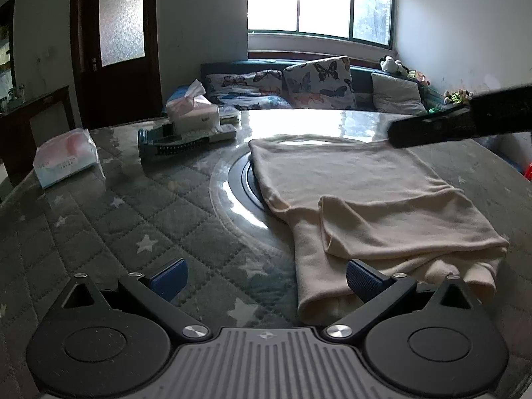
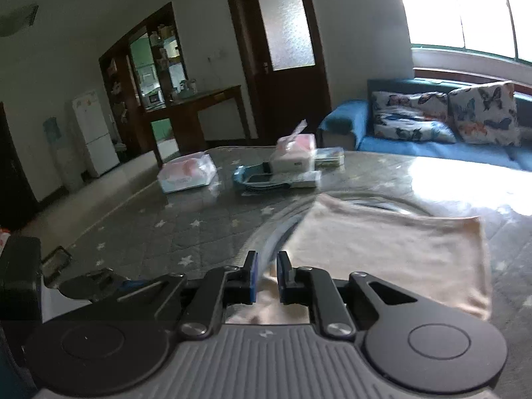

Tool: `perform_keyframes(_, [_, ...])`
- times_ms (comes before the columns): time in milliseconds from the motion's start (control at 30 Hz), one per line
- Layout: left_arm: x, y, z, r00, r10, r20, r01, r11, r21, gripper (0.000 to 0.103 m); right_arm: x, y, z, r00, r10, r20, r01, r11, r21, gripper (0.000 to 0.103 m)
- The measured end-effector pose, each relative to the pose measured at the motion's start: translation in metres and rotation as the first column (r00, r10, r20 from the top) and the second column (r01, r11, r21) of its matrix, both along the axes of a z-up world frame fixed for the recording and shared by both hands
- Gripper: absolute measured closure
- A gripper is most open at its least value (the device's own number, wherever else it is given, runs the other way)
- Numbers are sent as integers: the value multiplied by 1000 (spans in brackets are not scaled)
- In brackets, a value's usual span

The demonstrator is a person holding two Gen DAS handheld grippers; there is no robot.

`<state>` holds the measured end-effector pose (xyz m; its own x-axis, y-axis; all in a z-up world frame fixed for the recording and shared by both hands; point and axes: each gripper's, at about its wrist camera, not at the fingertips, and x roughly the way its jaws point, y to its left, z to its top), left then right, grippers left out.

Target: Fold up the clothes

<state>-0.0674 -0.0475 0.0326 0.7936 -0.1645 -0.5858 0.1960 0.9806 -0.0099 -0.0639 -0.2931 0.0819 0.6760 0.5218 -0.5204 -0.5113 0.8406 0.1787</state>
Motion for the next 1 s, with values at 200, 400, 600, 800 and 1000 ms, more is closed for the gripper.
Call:
perform_keyframes(200, [1,-21,7,997,-55,56,53,998,42,2,-5,-55,-9,993,-119,4,119,983,-140,84])
perform_keyframes(400, [13,-47,5,991,-123,49,119,990,82,23,-17,-106,-37,974,-222,-54,204,952,-228,78])
perform_keyframes(600, [28,-65,-5,989,-146,9,144,983,115,53,-25,-126,-53,965,-247,-85,224,951,-216,78])
perform_keyframes(800, [30,-70,-11,992,-128,-6,128,981,144,93,-23,-128,-63,968,-225,-107,202,961,-188,78])
perform_keyframes(1000, [25,-62,-4,995,-102,5,100,983,153,100,-19,-126,-66,973,-204,-105,181,963,-198,78])
